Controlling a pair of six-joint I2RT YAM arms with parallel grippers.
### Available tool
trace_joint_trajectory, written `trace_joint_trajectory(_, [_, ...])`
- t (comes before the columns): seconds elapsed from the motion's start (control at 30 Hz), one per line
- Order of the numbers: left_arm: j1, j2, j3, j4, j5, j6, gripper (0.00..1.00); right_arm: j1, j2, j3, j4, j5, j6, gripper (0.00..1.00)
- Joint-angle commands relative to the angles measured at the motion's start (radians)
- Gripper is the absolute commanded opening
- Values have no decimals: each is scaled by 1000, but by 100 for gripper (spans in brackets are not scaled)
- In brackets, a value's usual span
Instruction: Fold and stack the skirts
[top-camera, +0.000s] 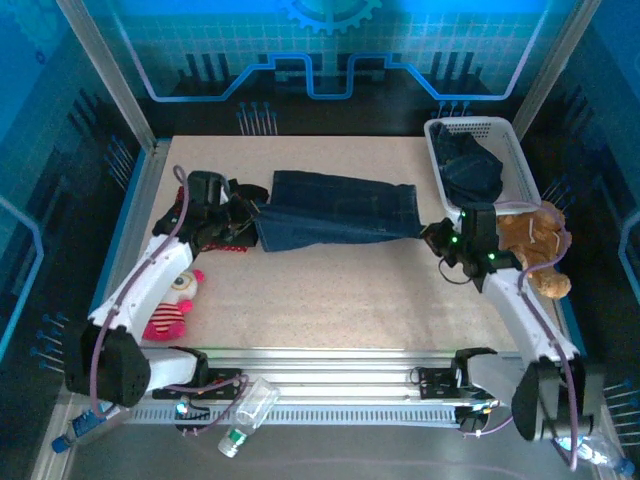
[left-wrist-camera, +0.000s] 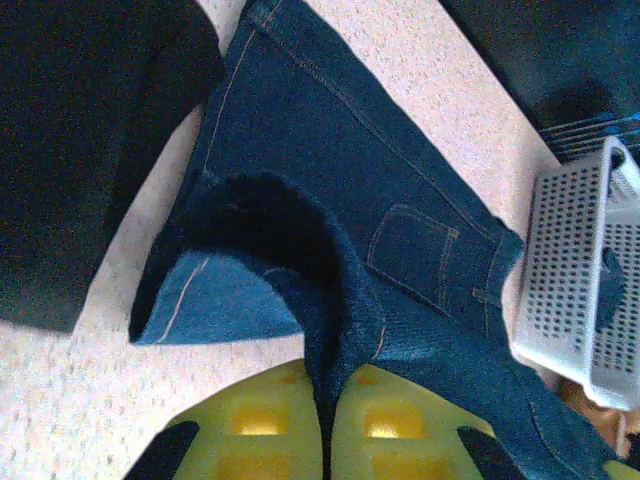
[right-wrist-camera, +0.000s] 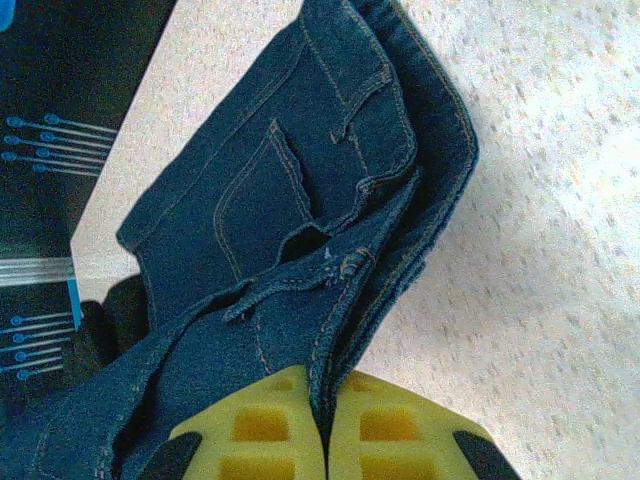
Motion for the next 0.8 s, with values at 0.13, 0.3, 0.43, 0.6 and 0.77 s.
trace_joint_trajectory(0.13, [4, -148, -27, -138, -22, -36, 0, -3, -231, -79, -140, 114, 17, 0])
trace_joint_trajectory(0.3, [4, -96, 119, -167, -5, 23, 0, -1, -189, -20, -83, 117, 38, 0])
trace_joint_trajectory(0.43, [4, 38, 229, -114, -7, 83, 0, -8, -94, 27, -9, 169, 21, 0])
trace_joint_trajectory(0.6, [4, 238, 411, -85, 5, 163, 0, -24, 60, 100, 76, 206, -9, 0])
trace_joint_trajectory(0.77, [4, 428, 608, -121, 29, 237, 0, -51, 184, 139, 133, 206, -28, 0])
